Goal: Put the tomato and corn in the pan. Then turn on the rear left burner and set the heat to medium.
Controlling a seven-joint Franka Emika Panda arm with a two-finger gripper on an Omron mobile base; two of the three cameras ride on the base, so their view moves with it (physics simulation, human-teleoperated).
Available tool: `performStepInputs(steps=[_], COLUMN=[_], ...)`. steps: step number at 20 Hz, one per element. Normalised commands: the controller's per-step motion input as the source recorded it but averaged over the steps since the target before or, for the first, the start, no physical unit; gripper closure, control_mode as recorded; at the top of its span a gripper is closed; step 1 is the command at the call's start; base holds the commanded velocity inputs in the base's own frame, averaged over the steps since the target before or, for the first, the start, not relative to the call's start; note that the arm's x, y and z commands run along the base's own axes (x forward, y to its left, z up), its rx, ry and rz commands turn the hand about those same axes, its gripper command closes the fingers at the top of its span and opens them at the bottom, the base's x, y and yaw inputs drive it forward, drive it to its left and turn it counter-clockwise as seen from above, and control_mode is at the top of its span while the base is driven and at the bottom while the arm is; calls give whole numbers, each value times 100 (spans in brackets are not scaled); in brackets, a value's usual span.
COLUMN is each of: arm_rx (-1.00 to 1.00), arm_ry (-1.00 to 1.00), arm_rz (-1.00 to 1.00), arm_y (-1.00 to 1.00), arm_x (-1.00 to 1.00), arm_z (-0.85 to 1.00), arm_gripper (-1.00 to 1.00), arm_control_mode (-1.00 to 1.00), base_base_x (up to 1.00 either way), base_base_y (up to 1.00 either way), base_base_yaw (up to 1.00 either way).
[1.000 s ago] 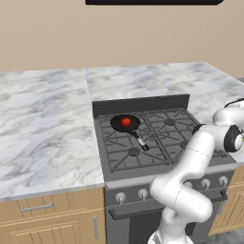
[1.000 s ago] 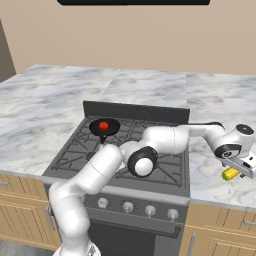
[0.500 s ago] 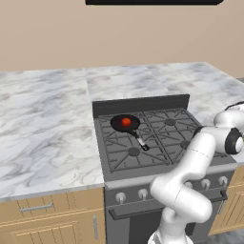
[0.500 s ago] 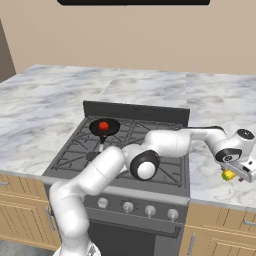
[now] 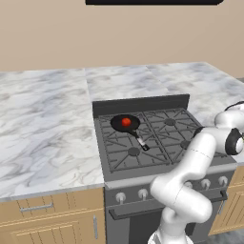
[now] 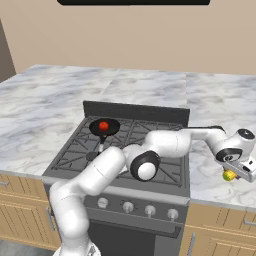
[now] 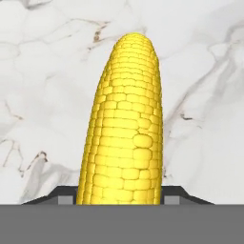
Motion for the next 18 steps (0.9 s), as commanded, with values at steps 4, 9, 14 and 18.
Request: performStepInputs(steps=[4,9,14,18], arm_rx=[0,0,0,0], arm_ry=[0,-4,-11,-16], arm_rz=[0,6,13,16], arm_y=[1,39,94,100], arm_x=[-2,-40,-69,-54], arm_z=[0,21,43,44], arm_gripper=[100,100,100,100], arm_control_mode=[-100,-100,-100,-100], base_base_x=[0,0,0,0], base_base_y=[0,0,0,0], base_base_yaw=[0,0,0,0])
